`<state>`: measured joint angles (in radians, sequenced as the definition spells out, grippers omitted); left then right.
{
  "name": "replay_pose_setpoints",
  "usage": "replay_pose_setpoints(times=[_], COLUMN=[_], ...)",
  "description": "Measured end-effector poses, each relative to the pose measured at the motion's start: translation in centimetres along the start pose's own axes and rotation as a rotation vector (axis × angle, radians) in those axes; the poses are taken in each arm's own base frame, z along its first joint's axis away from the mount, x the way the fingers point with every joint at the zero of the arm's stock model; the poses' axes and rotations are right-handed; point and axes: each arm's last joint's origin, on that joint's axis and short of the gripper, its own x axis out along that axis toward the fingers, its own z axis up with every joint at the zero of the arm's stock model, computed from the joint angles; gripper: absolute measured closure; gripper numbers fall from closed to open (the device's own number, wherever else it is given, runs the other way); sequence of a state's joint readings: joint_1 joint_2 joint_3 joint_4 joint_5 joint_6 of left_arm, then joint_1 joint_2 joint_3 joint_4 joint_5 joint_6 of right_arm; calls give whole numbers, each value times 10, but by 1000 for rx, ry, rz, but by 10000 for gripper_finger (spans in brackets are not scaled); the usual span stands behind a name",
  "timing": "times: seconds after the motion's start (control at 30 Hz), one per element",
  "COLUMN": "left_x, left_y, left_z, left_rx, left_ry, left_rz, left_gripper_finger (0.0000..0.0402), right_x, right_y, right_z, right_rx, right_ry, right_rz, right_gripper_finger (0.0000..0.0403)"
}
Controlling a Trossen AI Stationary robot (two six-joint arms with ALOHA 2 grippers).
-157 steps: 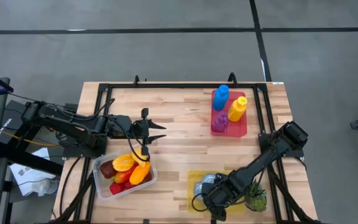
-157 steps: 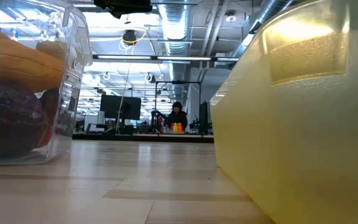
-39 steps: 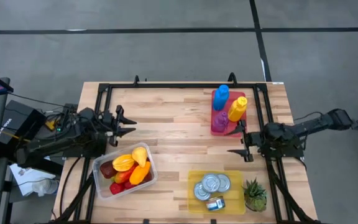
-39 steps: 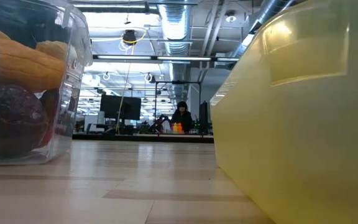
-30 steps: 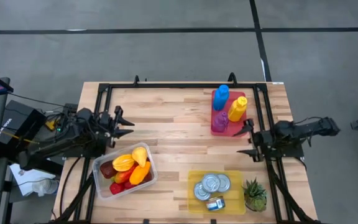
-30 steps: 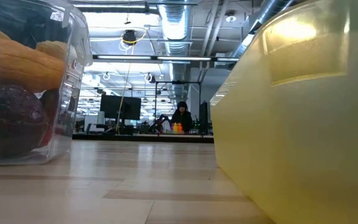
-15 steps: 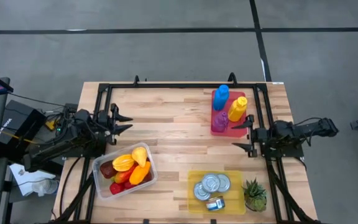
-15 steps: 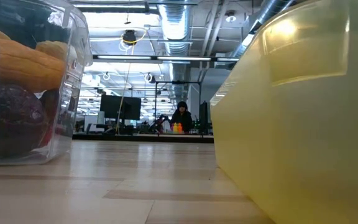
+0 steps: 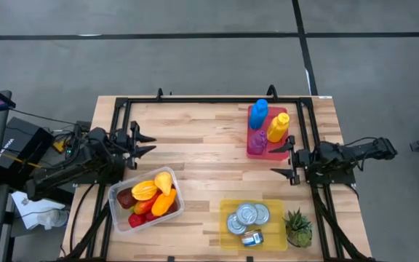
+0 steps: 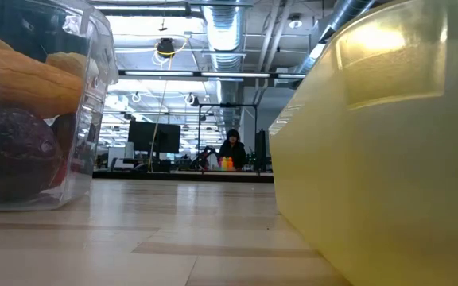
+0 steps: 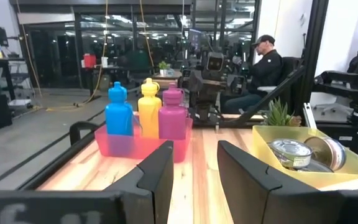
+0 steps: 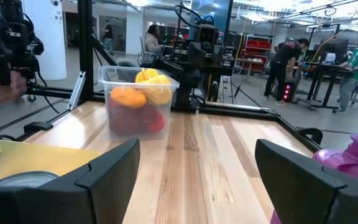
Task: Pick & Place Food Item
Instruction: Return to Home Position
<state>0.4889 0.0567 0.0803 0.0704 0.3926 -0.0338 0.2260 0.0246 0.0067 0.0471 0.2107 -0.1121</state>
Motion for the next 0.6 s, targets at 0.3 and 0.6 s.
replay_pose_setpoints(times=[0.3, 0.6], left_x=[4, 8], left_y=[2, 4], left_z=[-4, -10], left_rx=[-27, -54], left_ry=[48, 109], left_rz=[1, 2], left_gripper_finger=[283, 283], right_x=[0, 0], right_y=[0, 0], right_z=[0, 0], right_rx=[0, 0], right_ry=[1, 1], right_rz=[1, 1], right_gripper_finger=[94, 94])
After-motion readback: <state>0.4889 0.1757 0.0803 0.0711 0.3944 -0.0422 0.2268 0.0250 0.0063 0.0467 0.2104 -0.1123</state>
